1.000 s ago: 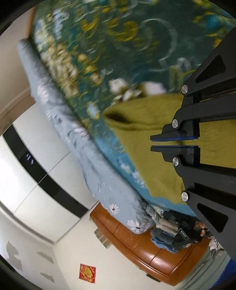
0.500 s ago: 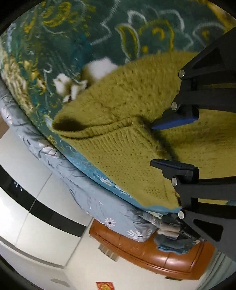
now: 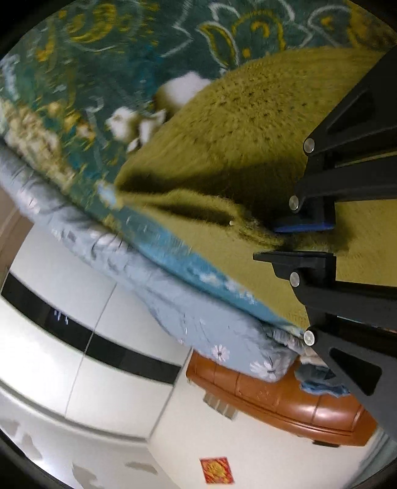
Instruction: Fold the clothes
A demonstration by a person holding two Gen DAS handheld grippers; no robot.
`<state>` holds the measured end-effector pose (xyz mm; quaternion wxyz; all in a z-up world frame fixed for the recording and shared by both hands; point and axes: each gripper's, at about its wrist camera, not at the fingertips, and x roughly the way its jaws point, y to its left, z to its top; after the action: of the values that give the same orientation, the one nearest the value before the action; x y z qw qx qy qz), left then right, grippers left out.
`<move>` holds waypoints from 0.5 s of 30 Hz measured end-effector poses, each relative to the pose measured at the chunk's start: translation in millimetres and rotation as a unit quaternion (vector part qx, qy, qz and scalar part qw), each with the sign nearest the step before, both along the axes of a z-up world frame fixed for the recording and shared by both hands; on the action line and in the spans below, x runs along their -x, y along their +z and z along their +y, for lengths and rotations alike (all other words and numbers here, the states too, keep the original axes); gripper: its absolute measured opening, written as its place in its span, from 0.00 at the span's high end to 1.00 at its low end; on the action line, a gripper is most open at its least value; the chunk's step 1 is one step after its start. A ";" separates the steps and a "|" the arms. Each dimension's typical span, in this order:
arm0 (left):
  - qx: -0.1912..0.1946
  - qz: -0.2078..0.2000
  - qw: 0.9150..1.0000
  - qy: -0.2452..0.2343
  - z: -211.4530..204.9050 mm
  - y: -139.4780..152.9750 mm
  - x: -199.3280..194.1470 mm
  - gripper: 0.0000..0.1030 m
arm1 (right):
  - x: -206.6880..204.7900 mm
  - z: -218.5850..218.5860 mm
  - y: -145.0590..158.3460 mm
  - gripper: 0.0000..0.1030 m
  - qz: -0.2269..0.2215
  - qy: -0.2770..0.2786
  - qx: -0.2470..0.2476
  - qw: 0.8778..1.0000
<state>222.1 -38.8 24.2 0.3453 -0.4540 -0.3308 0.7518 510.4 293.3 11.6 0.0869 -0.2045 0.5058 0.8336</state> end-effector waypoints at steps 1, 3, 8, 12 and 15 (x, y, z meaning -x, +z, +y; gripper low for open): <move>-0.006 0.015 1.000 -0.011 -4.1 11.2 -11.3 0.89 | -6.8 -3.0 8.5 0.91 0.008 0.003 -0.010 1.000; -0.015 0.041 0.998 -0.034 -12.9 29.2 -33.7 0.89 | -28.8 -12.7 28.1 0.91 0.030 0.013 -0.037 0.999; 0.058 0.034 0.996 -0.059 -30.6 11.2 -73.5 0.89 | -73.8 -28.6 18.3 0.91 0.010 0.019 -0.068 0.997; 0.109 -0.035 0.992 -0.044 -38.6 -45.3 -79.8 0.89 | -83.4 -31.0 -36.7 0.90 -0.070 0.007 -0.024 0.997; 0.092 -0.049 0.994 -0.037 -43.4 -50.7 -78.6 0.88 | -84.8 -29.8 -54.8 0.91 -0.088 0.000 -0.008 0.996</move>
<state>300.7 -82.2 -26.5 0.3134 -0.5318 -0.2597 0.7427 595.2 263.5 -43.1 0.1323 -0.2762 0.4895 0.8164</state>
